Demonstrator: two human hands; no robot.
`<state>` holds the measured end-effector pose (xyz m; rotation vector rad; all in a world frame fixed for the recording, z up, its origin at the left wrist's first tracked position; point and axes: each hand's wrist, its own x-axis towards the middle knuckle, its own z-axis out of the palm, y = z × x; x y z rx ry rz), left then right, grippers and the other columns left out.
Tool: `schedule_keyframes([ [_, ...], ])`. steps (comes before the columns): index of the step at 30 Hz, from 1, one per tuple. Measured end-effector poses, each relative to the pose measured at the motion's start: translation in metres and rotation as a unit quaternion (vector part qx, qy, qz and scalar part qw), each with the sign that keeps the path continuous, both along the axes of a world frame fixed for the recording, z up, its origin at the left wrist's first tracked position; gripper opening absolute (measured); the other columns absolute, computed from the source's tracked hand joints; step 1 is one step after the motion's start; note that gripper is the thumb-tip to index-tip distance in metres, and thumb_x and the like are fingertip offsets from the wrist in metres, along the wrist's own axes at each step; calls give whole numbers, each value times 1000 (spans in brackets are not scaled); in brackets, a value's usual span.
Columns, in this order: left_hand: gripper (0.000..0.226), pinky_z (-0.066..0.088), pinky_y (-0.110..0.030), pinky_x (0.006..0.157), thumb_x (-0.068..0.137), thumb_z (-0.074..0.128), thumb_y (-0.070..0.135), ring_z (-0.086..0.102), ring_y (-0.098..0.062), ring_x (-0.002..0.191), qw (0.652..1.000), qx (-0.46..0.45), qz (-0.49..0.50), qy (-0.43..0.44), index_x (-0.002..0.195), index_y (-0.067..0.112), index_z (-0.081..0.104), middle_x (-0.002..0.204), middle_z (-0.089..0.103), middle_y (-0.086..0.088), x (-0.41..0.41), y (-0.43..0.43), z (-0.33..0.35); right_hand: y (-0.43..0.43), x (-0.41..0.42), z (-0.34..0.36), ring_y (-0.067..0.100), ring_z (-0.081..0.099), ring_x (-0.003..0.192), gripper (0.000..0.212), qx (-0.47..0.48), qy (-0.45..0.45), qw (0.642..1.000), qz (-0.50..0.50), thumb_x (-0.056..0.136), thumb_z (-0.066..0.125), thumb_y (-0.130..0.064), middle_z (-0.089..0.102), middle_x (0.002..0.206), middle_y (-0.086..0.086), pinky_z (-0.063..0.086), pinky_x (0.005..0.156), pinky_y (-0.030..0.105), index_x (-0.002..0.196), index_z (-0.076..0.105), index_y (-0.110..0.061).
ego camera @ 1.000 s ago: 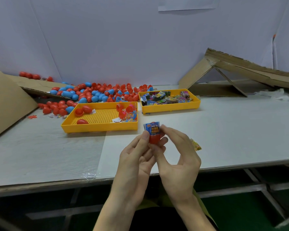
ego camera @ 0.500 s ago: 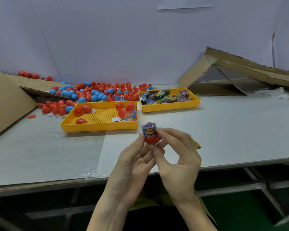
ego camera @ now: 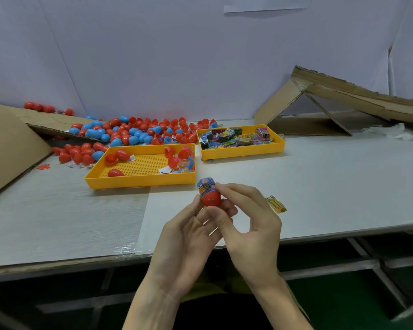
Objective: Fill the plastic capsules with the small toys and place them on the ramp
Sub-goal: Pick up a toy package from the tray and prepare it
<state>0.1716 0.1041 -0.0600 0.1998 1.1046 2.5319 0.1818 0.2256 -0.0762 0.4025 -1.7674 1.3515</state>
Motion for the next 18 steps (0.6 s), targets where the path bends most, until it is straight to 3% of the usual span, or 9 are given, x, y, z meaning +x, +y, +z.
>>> schedule_keyframes([
  [4,41,58,-29,84,83,69,39,69,-24,107,999,-28,12,21,110,9,77,107,72,-15,0,2,-1,2,0,-2,12,64,107,32,-3,11,1000,2,82,76,-18,68,110,0,52,85,14,112,73,-9],
  [13,36,57,-28,81,88,65,35,71,-20,95,1000,-3,0,30,109,8,77,99,72,-11,2,0,-2,1,-1,-4,17,65,101,29,-14,42,999,6,79,79,-12,69,104,-2,52,85,19,108,75,-10],
  [18,38,57,-29,84,90,63,35,68,-22,99,999,-7,21,37,113,6,74,103,69,-14,2,1,-2,1,0,-4,16,64,105,34,-1,25,1000,5,81,78,-11,67,109,-4,52,86,18,114,73,-12],
])
